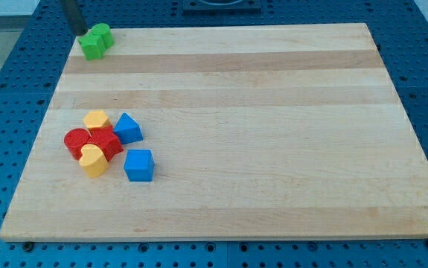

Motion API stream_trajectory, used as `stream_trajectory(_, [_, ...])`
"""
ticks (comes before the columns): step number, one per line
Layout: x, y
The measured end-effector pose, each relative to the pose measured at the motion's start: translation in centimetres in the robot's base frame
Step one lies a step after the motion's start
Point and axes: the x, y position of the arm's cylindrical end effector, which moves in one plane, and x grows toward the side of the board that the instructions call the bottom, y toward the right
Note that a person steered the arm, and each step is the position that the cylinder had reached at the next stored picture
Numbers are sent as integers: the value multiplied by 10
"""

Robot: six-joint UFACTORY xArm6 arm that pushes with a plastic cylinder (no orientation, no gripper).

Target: Move the green circle towards the center of the board

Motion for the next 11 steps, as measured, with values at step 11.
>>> stream_trajectory(11, [131, 252])
